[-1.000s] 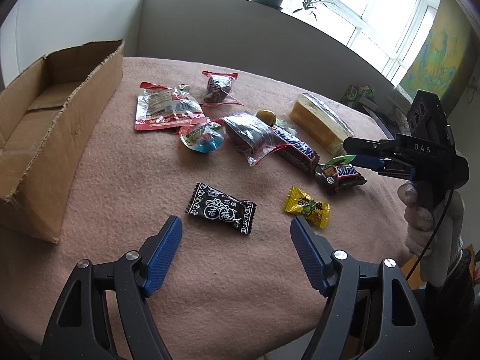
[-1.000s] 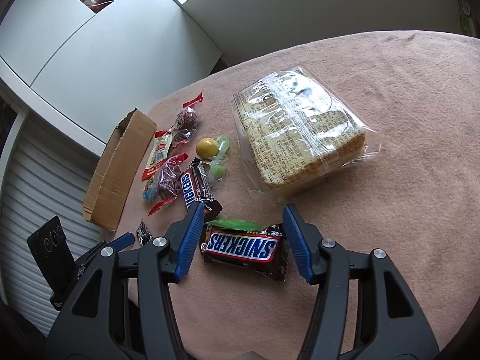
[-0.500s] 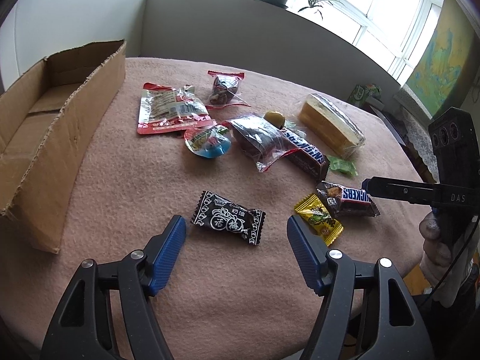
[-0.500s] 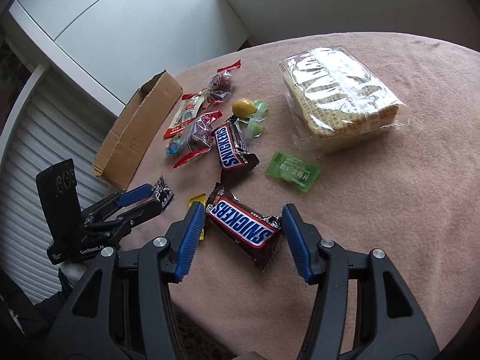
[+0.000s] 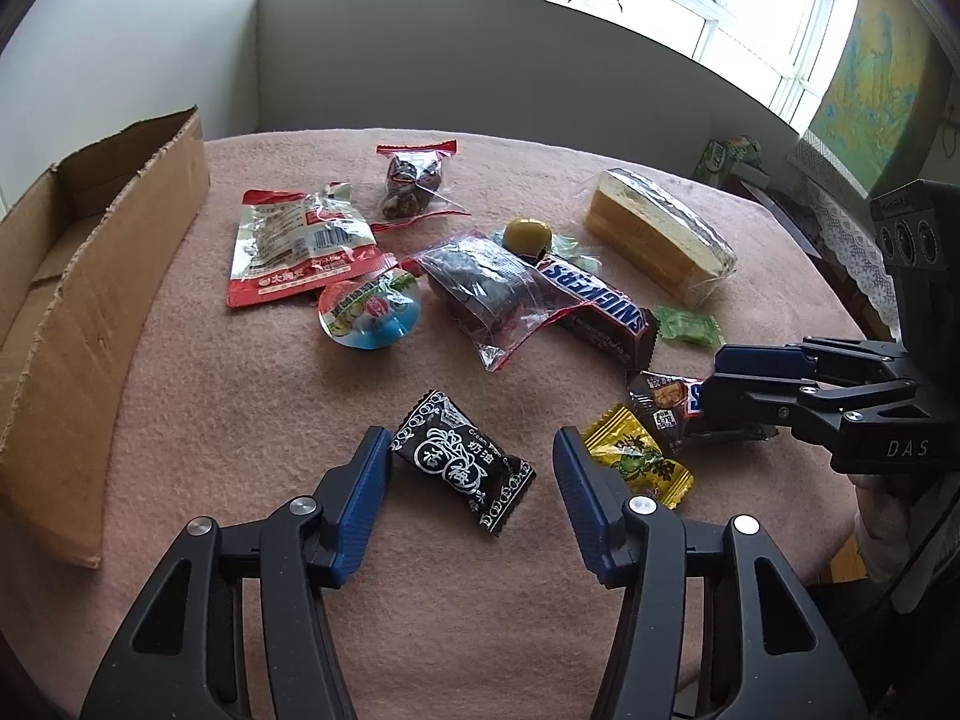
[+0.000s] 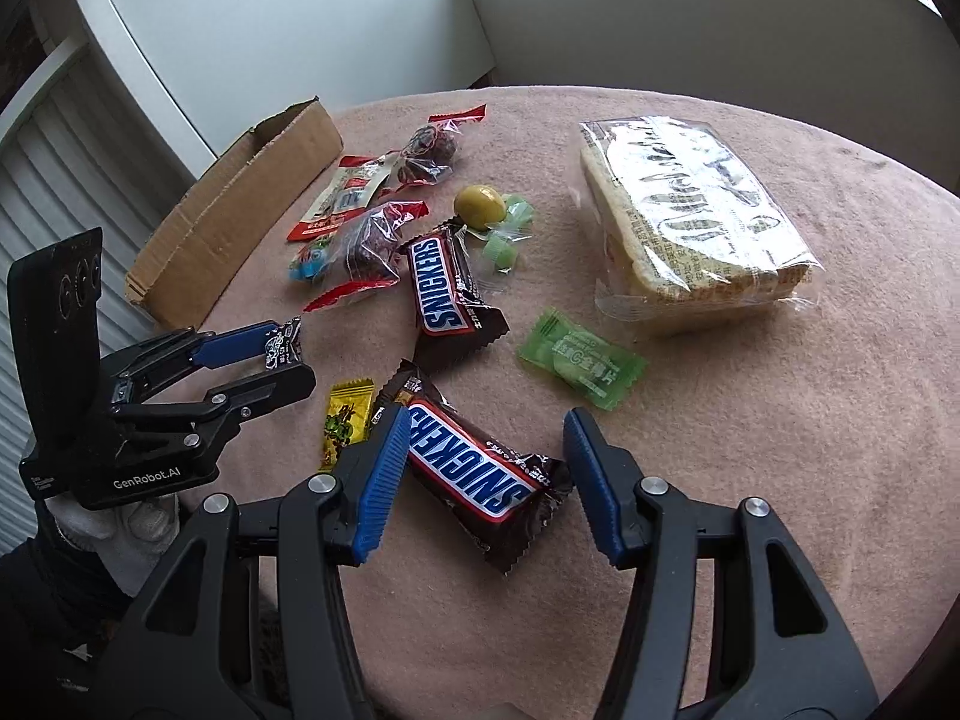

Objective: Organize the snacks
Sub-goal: 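Move the left tool to the black candy packet while the right tool approaches a Snickers bar, then close the left tool on the black packet while the right tool grips the Snickers bar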

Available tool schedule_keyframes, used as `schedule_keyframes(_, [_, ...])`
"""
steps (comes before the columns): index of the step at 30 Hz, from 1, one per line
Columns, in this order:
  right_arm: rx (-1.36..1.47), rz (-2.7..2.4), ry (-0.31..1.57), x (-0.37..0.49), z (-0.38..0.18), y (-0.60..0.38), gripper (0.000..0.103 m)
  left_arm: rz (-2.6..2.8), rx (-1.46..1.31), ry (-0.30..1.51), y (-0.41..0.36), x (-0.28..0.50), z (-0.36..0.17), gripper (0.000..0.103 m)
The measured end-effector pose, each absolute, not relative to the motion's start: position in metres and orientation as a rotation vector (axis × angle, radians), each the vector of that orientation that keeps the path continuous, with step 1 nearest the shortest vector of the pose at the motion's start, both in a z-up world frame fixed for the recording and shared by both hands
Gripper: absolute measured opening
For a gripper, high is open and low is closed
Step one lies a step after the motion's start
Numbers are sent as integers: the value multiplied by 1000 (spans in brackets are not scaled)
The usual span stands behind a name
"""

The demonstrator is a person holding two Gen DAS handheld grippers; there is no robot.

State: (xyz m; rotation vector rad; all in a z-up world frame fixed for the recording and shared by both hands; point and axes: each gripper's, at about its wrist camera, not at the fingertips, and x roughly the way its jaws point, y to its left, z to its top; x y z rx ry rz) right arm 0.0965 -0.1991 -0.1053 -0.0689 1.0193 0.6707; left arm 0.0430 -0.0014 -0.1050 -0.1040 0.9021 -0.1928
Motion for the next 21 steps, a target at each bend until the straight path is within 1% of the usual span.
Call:
schedule_keyframes(3, [-124,667,1004,92,-105,-191,57,-185,-74,899,-6,46,-106,51])
schedule_keyframes(4, [-140,664,998,91,-105,-190,57,-177,-55,897,-8,46,-106,45])
schedule_keyframes(8, [-159,695,994,85,-102,-192,54,-174,-29,884,-6,45,-107,32])
schedule_keyframes(11, [-166,722,1004,83,-104,-193,54,-180,-33,881,-1,45,-107,29])
schedule_keyframes(16, [-197,757,1008,78,-105,-190,54,-184,-35,878,1,44,-107,26])
schedule_keyframes(18, [-238,759,1000,73,-106,-185,54,-182,-33,875,2,43,-107,24])
schedule_keyframes(19, [-259,752,995,71,-107,-182,54,-181,-33,875,2,43,-107,20])
schedule_keyframes(20, [-286,734,986,68,-108,-180,53,-180,-34,875,3,43,-107,17])
schedule_keyframes(21, [-308,712,979,67,-108,-178,47,-179,-38,874,4,43,-107,16])
